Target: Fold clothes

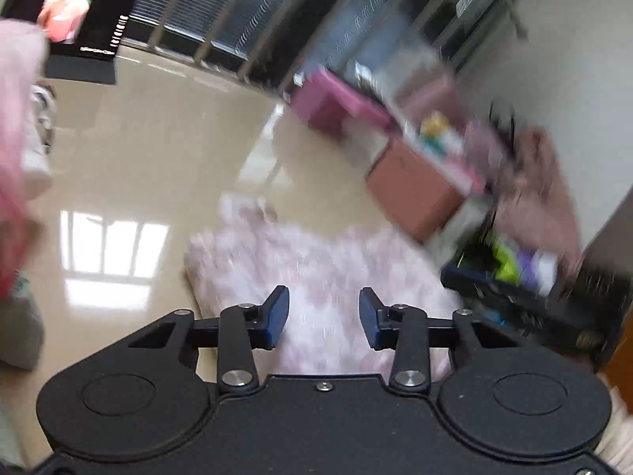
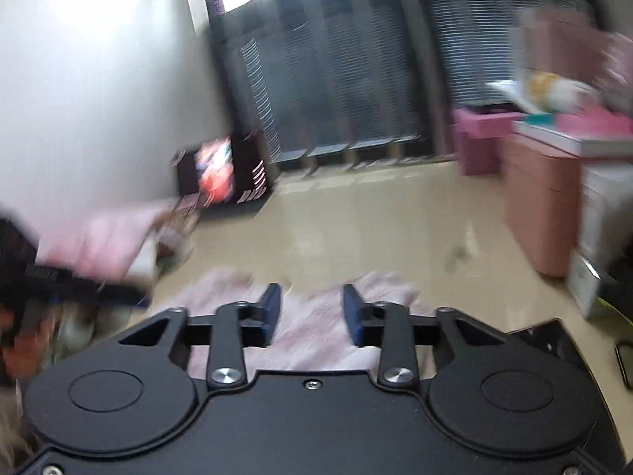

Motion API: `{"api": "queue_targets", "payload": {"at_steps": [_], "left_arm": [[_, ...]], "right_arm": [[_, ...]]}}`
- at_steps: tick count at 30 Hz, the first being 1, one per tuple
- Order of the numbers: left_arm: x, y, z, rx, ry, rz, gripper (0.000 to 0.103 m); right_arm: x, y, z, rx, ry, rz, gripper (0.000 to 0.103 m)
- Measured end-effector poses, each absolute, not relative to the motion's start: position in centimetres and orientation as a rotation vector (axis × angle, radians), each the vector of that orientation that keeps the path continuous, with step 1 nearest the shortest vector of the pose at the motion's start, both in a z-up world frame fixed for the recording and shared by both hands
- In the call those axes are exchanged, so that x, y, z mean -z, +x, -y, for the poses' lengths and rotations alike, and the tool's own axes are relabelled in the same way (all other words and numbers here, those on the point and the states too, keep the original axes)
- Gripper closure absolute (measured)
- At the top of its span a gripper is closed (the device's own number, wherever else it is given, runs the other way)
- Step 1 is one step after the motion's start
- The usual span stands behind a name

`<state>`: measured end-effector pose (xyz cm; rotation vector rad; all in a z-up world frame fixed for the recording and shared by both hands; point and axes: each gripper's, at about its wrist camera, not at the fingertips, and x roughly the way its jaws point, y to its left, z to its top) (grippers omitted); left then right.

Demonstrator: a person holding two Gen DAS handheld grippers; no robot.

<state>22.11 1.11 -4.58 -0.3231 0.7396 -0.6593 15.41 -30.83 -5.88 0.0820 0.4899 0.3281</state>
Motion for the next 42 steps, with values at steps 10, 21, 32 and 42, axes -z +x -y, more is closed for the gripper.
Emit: {"api": "queue_targets", "payload": {"at_steps": [10, 21, 32, 42], "left_arm": [[7.2, 20.9, 1.8, 0.585, -0.197, -0.781, 0.055], [2.6, 14.6, -1.4, 0.464, -0.265, -0.546, 0.0], [2.7, 7.8, -1.0, 0.377, -0.206, -0.513, 0.0], [2.5, 5.4, -0.9, 0.195, -0.1, -0.512, 0.0]], "right_arm": [[11.1, 16.2, 32.0, -0.165, 0.157, -0.615, 0.084], [6.9, 8.9, 30.6, -0.216, 0.235, -0.449, 0.001], [6.4, 4.7, 27.9, -0.196, 0.219, -0.544, 0.0], [6.7, 3.7, 27.0, -0.202, 0.266, -0.569, 0.0]]}}
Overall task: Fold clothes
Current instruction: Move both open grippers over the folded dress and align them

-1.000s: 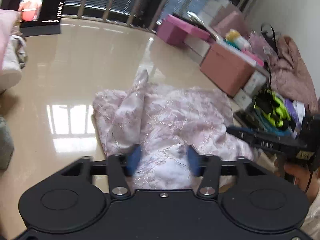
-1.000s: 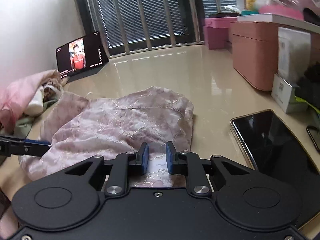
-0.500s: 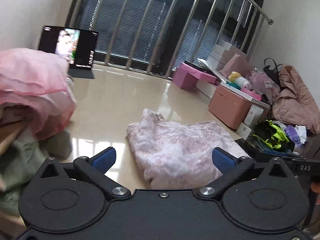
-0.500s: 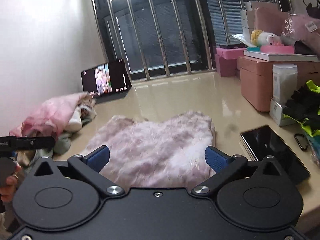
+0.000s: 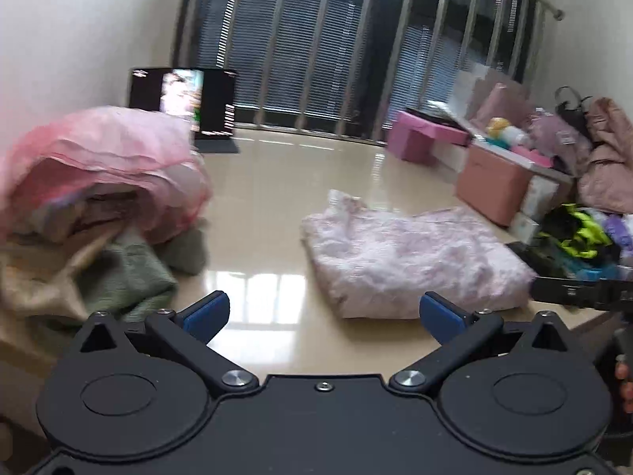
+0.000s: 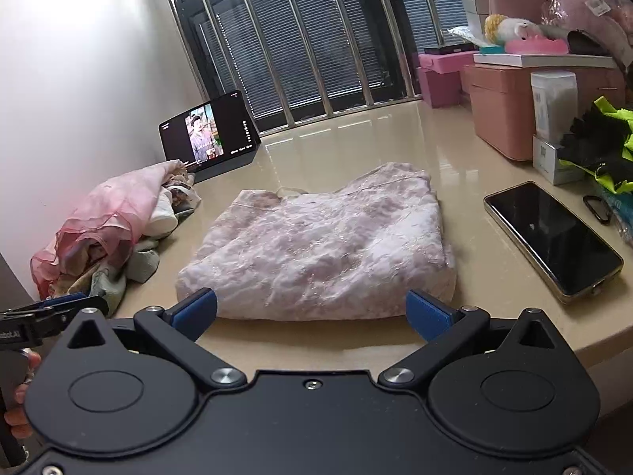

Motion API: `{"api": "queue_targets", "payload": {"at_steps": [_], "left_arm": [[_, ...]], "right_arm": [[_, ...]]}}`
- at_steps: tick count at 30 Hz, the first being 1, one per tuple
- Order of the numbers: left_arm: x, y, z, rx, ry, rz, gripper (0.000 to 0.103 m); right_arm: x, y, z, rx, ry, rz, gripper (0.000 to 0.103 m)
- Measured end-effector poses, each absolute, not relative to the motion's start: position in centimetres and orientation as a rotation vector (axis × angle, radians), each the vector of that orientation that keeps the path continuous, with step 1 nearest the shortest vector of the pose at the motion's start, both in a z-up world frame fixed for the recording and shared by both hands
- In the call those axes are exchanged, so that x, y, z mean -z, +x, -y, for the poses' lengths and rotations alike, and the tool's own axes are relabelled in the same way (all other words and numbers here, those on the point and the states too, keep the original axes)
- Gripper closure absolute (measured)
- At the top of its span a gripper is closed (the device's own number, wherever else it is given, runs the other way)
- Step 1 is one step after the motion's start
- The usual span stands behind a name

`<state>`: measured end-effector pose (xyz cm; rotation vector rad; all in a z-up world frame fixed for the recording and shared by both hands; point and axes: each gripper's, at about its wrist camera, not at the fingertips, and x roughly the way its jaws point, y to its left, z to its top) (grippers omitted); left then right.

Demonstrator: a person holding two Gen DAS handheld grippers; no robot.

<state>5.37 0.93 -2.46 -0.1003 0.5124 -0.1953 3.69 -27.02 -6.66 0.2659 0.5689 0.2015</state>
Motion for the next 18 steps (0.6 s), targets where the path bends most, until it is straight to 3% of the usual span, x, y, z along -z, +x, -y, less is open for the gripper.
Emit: {"api": "queue_targets", "payload": {"at_steps": [18], "left_arm": [[0.9, 6.9, 0.1, 0.132, -0.106, -0.523, 0.0]], "right_arm": [[6.0, 5.5, 27.9, -0.196, 0.264, -0.592, 0.0]]}}
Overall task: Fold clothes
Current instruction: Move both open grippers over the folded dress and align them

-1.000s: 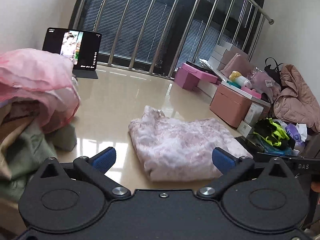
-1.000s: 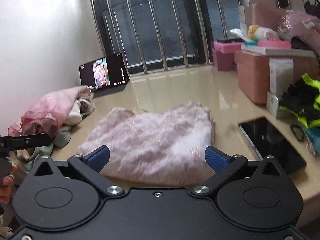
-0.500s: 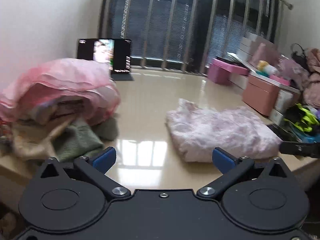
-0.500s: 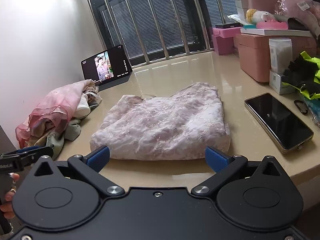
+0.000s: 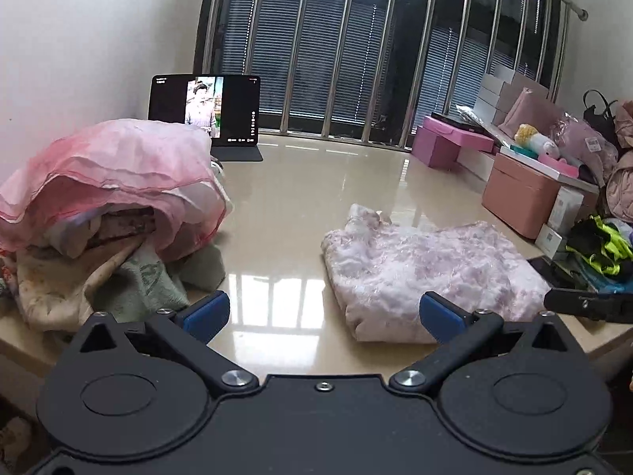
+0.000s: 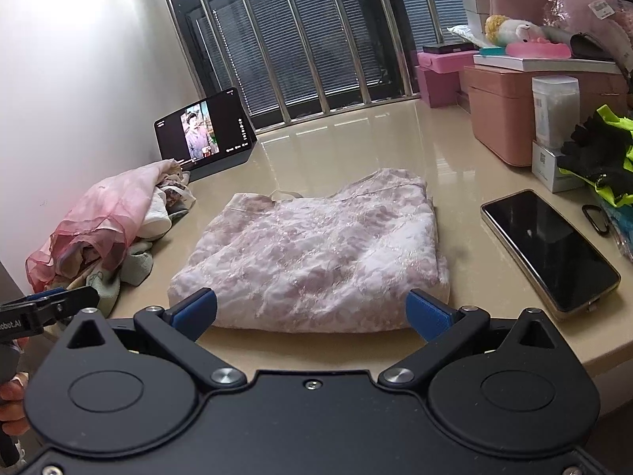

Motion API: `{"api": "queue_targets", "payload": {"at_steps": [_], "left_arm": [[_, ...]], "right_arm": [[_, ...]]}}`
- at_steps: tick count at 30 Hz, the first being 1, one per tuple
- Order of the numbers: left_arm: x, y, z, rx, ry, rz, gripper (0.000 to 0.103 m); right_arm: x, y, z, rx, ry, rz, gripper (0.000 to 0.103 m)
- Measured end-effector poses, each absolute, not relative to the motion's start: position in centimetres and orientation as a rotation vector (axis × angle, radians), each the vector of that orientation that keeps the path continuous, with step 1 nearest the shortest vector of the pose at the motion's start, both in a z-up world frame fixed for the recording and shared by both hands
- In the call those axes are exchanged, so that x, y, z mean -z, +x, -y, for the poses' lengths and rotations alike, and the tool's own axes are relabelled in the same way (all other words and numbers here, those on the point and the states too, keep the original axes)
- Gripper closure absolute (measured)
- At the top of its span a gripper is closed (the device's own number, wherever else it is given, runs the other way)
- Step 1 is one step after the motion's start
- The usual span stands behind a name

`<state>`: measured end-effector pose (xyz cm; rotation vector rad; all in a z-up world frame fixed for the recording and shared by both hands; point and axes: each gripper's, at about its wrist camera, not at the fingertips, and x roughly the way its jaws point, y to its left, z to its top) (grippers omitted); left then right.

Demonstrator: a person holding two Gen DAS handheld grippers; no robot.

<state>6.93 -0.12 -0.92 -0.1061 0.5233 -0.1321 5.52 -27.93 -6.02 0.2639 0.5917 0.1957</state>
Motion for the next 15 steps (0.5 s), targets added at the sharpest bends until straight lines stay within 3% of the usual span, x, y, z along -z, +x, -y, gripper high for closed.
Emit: {"api": "queue_targets", "payload": {"at_steps": [15], "left_arm": [[0.0, 12.5, 1.6, 0.125, -0.137, -0.601, 0.0]], "right_arm": [[5.7, 10.0, 30.1, -0.176, 0.295, -0.636, 0.0]]}}
